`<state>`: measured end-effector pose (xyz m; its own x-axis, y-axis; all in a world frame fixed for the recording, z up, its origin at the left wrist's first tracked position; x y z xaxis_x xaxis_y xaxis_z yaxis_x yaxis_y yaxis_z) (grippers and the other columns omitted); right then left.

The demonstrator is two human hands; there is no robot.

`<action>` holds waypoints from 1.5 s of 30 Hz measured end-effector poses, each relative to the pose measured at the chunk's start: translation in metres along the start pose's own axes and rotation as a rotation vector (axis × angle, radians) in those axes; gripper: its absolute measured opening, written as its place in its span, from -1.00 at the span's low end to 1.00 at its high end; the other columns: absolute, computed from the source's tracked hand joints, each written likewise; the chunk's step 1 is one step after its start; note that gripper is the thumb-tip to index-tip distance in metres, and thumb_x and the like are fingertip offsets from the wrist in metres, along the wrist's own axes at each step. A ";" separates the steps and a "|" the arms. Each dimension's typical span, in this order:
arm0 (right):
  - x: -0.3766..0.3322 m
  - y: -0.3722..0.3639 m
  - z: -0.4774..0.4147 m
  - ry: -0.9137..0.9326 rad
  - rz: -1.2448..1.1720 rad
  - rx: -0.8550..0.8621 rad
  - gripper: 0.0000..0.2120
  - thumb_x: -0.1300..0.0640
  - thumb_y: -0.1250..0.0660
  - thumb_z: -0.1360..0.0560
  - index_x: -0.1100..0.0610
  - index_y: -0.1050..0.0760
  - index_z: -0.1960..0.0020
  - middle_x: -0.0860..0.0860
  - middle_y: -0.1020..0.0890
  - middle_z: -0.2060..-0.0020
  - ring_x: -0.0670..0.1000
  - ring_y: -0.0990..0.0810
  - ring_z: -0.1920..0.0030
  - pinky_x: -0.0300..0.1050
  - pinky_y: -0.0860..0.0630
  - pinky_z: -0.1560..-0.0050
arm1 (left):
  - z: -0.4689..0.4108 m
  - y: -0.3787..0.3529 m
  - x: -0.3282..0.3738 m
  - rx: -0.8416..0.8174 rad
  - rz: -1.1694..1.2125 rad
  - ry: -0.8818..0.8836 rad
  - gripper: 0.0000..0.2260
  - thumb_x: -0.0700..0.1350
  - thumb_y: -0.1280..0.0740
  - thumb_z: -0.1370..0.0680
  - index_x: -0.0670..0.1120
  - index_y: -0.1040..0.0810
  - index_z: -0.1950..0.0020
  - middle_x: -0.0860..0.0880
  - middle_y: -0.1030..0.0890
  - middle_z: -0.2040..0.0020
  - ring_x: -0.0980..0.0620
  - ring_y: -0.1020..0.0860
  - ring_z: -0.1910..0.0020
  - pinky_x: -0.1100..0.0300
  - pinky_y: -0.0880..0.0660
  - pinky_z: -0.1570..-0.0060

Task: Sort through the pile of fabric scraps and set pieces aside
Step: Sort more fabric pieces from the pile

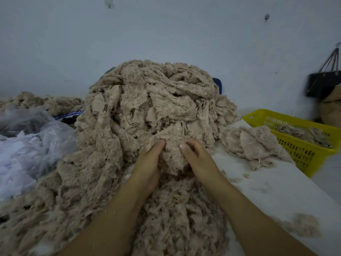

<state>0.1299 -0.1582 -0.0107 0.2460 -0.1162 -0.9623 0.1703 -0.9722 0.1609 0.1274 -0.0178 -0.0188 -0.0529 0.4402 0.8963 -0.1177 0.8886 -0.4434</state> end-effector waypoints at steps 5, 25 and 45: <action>0.014 -0.014 0.002 -0.074 -0.061 -0.137 -0.85 -0.12 -0.34 -0.56 -0.05 -0.56 -0.01 -0.23 -0.70 0.16 -0.18 -0.68 0.14 -0.24 -0.62 0.12 | 0.003 -0.004 -0.005 -0.070 -0.071 0.014 -0.78 -0.12 -0.22 -0.68 -0.13 -0.64 -0.17 -0.11 -0.72 -0.08 -0.05 -0.69 -0.08 0.17 -0.64 0.06; 0.034 0.059 -0.009 -0.183 -0.508 0.523 -0.58 -0.13 -0.14 -0.65 0.08 -0.35 -0.41 -0.05 -0.59 -0.08 0.00 -0.69 0.04 -0.10 -0.58 -0.03 | -0.012 0.013 -0.005 0.087 -0.290 -0.110 -0.78 -0.02 -0.22 -0.68 -0.02 -0.66 -0.06 0.06 -0.72 0.03 0.11 -0.62 0.04 0.23 -0.51 0.07; 0.035 0.029 -0.012 -0.203 -0.014 0.272 -0.60 -0.14 -0.11 -0.66 0.03 -0.61 0.13 0.00 -0.68 0.20 0.01 -0.65 0.15 -0.07 -0.59 0.12 | -0.022 -0.031 -0.010 -0.051 -0.379 -0.026 -0.53 -0.16 -0.25 -0.58 -0.05 -0.53 0.55 -0.06 -0.54 0.49 0.03 -0.51 0.43 0.17 -0.44 0.28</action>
<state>0.1548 -0.1879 -0.0377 0.0458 -0.1136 -0.9925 -0.0956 -0.9895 0.1089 0.1533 -0.0470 -0.0145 -0.0400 0.0764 0.9963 -0.0840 0.9933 -0.0796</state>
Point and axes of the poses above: each hand's wrist, its own z-axis away from the middle knuckle, its own y-axis out of the back of the hand, x = y × z, the point moved 6 cm from there along -z, towards the middle knuckle
